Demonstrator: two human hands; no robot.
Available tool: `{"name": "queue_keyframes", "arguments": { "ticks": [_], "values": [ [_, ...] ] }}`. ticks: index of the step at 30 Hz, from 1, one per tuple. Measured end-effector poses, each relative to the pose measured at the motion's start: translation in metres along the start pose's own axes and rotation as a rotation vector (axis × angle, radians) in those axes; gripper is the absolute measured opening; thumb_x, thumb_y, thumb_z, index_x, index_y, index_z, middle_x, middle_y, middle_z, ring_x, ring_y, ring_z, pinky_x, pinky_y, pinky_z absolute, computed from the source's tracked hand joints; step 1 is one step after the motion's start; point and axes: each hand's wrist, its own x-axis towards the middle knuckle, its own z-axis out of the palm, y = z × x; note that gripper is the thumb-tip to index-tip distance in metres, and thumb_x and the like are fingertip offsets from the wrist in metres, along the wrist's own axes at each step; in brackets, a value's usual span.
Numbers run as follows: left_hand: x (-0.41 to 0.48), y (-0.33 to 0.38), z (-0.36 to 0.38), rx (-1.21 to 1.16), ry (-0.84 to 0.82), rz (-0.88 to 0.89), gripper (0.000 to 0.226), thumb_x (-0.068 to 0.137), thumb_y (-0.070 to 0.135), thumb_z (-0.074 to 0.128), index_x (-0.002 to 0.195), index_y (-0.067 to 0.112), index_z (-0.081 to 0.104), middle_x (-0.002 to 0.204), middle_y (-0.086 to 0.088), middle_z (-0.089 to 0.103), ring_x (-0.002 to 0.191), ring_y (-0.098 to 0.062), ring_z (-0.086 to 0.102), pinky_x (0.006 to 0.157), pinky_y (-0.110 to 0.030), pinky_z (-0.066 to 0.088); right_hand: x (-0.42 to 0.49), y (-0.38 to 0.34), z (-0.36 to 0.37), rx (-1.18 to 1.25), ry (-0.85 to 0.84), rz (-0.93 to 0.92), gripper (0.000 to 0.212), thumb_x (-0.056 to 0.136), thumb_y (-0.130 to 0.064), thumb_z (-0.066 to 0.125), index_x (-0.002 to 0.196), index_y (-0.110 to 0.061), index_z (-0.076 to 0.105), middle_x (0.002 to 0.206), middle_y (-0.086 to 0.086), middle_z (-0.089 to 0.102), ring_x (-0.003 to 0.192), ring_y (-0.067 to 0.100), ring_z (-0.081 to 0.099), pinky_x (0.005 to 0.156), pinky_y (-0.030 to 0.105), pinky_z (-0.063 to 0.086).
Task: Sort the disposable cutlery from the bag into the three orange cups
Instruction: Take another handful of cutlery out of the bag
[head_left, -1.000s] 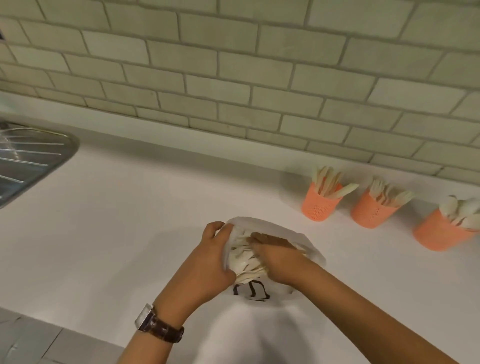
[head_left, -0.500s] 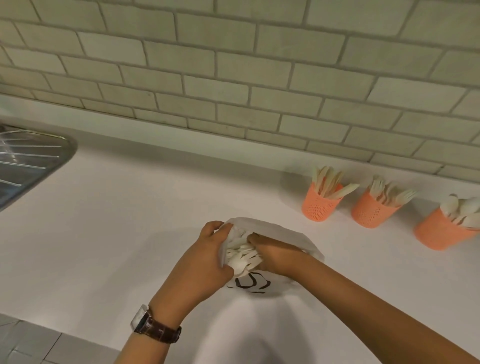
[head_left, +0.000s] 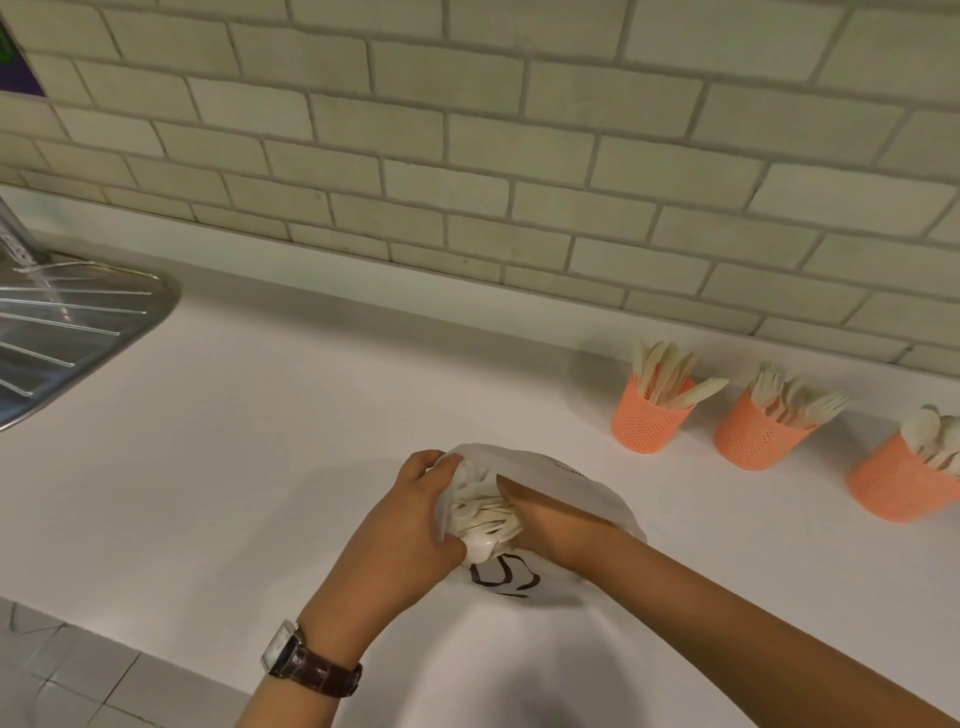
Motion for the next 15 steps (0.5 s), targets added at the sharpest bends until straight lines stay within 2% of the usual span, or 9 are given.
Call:
{"name": "queue_keyframes", "arguments": {
  "ticks": [1, 2, 3, 4, 6, 8, 11, 13, 15],
  "values": [
    [0.000, 0.000, 0.000, -0.001, 0.003, -0.002, 0.073, 0.073, 0.010, 0.063, 0.137, 0.031, 0.036, 0.133, 0.015, 0.033, 0.105, -0.011, 0.053, 0.086, -0.027, 0.050, -0.001, 0.000, 0.002, -0.053, 0.035, 0.042, 0.046, 0.090, -0.016, 0.052, 0.131, -0.001, 0.036, 0.142, 0.023, 0.036, 0.112, 0.016, 0.044, 0.093, 0.019, 0.035],
    [-0.001, 0.000, 0.001, 0.000, 0.009, -0.004, 0.073, 0.073, 0.010, 0.063, 0.137, 0.031, 0.035, 0.133, 0.015, 0.033, 0.105, -0.011, 0.053, 0.086, -0.026, 0.050, -0.002, -0.003, 0.002, -0.104, 0.088, 0.096, 0.031, 0.087, -0.017, 0.054, 0.112, -0.003, 0.042, 0.108, 0.014, 0.050, 0.102, 0.020, 0.049, 0.085, 0.027, 0.040],
    [-0.002, 0.000, 0.001, 0.001, 0.015, -0.010, 0.074, 0.073, 0.010, 0.063, 0.138, 0.031, 0.035, 0.133, 0.015, 0.033, 0.105, -0.011, 0.052, 0.085, -0.025, 0.049, -0.002, -0.005, 0.002, -0.164, 0.126, 0.128, 0.018, 0.084, -0.015, 0.056, 0.096, -0.011, 0.044, 0.095, 0.008, 0.050, 0.091, 0.021, 0.050, 0.078, 0.030, 0.042],
    [-0.002, -0.001, 0.002, 0.002, 0.021, -0.015, 0.074, 0.073, 0.010, 0.063, 0.138, 0.030, 0.034, 0.133, 0.015, 0.033, 0.106, -0.010, 0.052, 0.085, -0.023, 0.048, -0.001, -0.006, 0.002, -0.189, 0.115, 0.167, 0.014, 0.083, -0.013, 0.057, 0.090, -0.015, 0.045, 0.088, 0.004, 0.050, 0.085, 0.021, 0.051, 0.076, 0.031, 0.043],
    [-0.003, -0.003, 0.002, 0.000, 0.028, -0.023, 0.075, 0.073, 0.010, 0.063, 0.139, 0.030, 0.034, 0.134, 0.014, 0.033, 0.108, -0.010, 0.050, 0.085, -0.021, 0.047, 0.000, -0.010, -0.002, -0.164, 0.097, 0.205, 0.012, 0.086, -0.008, 0.052, 0.088, -0.019, 0.047, 0.079, -0.003, 0.049, 0.084, 0.021, 0.050, 0.076, 0.030, 0.041],
    [-0.004, -0.003, 0.003, 0.003, 0.029, -0.027, 0.075, 0.074, 0.011, 0.064, 0.139, 0.029, 0.033, 0.135, 0.014, 0.033, 0.109, -0.010, 0.050, 0.086, -0.021, 0.046, -0.003, -0.007, -0.001, -0.129, 0.114, 0.161, 0.023, 0.087, -0.005, 0.043, 0.090, -0.028, 0.040, 0.074, -0.010, 0.039, 0.084, 0.017, 0.044, 0.074, 0.028, 0.036],
    [-0.005, 0.000, 0.006, -0.001, 0.025, -0.030, 0.073, 0.074, 0.011, 0.063, 0.139, 0.029, 0.034, 0.134, 0.014, 0.033, 0.107, -0.011, 0.051, 0.085, -0.023, 0.048, -0.005, 0.000, 0.000, -0.102, 0.159, 0.069, 0.030, 0.079, -0.003, 0.046, 0.087, -0.031, 0.051, 0.079, -0.008, 0.048, 0.082, 0.018, 0.051, 0.076, 0.033, 0.047],
    [-0.006, 0.002, 0.007, 0.000, 0.023, -0.032, 0.073, 0.074, 0.011, 0.062, 0.138, 0.029, 0.034, 0.133, 0.015, 0.033, 0.105, -0.011, 0.052, 0.084, -0.024, 0.049, -0.005, 0.002, 0.000, -0.094, 0.180, 0.026, 0.037, 0.078, -0.010, 0.049, 0.102, -0.037, 0.046, 0.087, -0.009, 0.049, 0.084, 0.018, 0.050, 0.077, 0.037, 0.050],
    [-0.007, 0.002, 0.007, -0.005, 0.026, -0.035, 0.073, 0.074, 0.010, 0.062, 0.138, 0.030, 0.034, 0.132, 0.015, 0.033, 0.104, -0.011, 0.053, 0.083, -0.025, 0.050, -0.007, -0.003, -0.002, -0.159, 0.233, -0.034, 0.034, 0.077, -0.015, 0.049, 0.105, -0.031, 0.041, 0.091, -0.007, 0.050, 0.083, 0.020, 0.051, 0.071, 0.037, 0.050]
  ]
}}
